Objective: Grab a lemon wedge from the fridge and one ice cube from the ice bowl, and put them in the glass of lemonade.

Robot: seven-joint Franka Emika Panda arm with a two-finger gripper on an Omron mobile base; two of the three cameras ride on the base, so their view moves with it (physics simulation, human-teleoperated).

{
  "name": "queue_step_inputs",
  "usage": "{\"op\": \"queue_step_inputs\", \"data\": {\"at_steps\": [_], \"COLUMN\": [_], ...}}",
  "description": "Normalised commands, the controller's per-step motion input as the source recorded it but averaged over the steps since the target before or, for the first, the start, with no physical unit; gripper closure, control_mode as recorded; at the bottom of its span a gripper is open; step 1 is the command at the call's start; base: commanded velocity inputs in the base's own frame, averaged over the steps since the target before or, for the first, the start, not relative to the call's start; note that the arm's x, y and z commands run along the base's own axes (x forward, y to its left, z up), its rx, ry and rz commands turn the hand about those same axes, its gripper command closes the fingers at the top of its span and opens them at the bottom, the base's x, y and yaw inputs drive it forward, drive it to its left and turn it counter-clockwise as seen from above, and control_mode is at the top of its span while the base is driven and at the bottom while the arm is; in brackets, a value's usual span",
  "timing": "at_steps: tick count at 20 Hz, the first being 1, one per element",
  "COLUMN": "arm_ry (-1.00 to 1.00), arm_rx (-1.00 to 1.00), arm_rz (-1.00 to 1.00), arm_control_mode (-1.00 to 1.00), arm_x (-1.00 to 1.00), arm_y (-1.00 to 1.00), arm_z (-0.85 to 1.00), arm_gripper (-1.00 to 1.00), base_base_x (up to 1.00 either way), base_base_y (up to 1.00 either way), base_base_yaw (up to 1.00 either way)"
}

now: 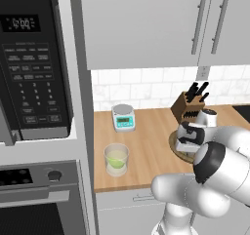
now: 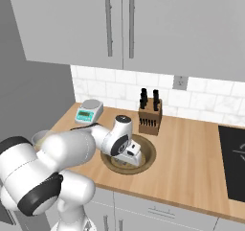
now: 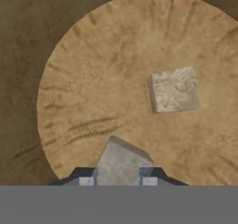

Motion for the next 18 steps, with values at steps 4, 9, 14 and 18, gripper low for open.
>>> {"op": "queue_step_inputs", "data": {"at_steps": [4,9,14,18], "arm_ry": [0.0,-0.06,-0.04,-0.08], "arm_rx": [0.02,0.07,0.02,0.01], "arm_rz": [0.0,0.0,0.0,0.0], "arm_control_mode": [-1.0,-1.0,-1.0,-1.0], "arm_x": [0.09,0.0,0.0,0.0], "arm_y": [-0.1,-0.04,0.01,0.22], "arm_z": [0.3,0.58,0.45,0.51], "arm_gripper": [1.0,1.0,1.0,1.0], "base_base_x": [0.0,0.0,0.0,0.0], "base_base_y": [0.0,0.0,0.0,0.0], "base_base_yaw": [0.0,0.0,0.0,0.0]}}
